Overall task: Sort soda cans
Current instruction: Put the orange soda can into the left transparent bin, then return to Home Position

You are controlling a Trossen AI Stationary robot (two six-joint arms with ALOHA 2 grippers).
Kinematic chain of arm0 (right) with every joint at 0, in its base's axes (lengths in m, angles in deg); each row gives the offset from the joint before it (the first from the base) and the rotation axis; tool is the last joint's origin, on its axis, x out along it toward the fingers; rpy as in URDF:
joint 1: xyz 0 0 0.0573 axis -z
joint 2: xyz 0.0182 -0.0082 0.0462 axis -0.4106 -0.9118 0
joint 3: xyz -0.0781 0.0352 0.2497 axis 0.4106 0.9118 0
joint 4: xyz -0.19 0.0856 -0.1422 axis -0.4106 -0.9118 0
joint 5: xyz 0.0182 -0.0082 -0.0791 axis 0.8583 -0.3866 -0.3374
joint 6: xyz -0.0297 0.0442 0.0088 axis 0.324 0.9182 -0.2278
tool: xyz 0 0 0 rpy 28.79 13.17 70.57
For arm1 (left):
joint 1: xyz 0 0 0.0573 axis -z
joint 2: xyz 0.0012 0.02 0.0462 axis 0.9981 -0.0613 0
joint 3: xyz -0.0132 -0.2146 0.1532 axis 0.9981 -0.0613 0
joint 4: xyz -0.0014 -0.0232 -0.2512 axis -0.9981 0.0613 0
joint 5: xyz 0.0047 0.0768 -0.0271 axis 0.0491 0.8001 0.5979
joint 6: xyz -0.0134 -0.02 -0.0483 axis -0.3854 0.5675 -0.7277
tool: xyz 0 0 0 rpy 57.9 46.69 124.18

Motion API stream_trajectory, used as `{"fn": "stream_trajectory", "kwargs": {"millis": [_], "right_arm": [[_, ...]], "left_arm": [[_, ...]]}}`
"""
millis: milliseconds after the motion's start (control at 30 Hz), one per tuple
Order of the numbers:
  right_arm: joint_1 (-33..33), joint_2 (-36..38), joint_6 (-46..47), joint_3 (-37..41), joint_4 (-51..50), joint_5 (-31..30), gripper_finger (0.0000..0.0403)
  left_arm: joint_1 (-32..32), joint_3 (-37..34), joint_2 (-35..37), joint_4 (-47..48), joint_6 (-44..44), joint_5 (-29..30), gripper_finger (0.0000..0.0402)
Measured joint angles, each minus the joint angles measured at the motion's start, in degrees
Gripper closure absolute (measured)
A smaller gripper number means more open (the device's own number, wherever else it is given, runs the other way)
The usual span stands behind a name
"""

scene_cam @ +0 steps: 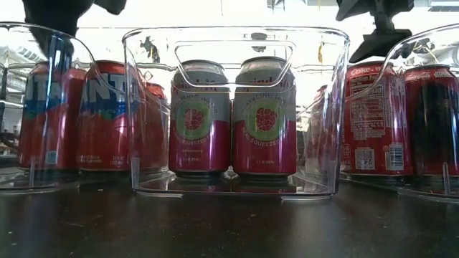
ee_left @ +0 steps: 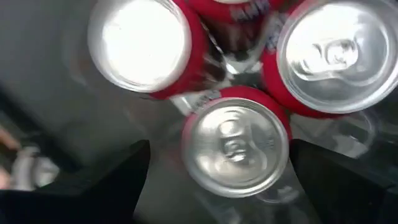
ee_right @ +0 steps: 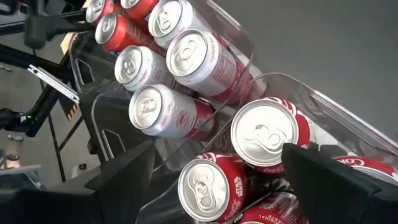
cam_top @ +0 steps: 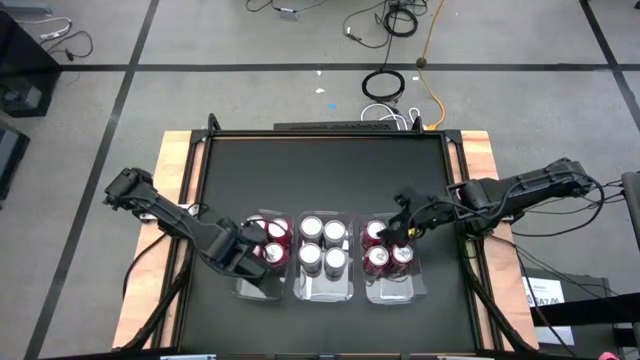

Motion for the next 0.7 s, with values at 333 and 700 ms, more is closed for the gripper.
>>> {"fn": "stream_trajectory", "kwargs": {"millis": [333,700], "right_arm": [[0.0,0.4,-2.9,0.0,-0.9,0.4,0.0060],[0.0,0.4,-4.4,0.0,-1.3,1.8,0.0060]], "left_arm": [[0.0,9.3,0.6,12.7,22.1,1.7,0.0011],[0.1,15.1,2.4,8.4,32.8,9.3,0.0011]]}}
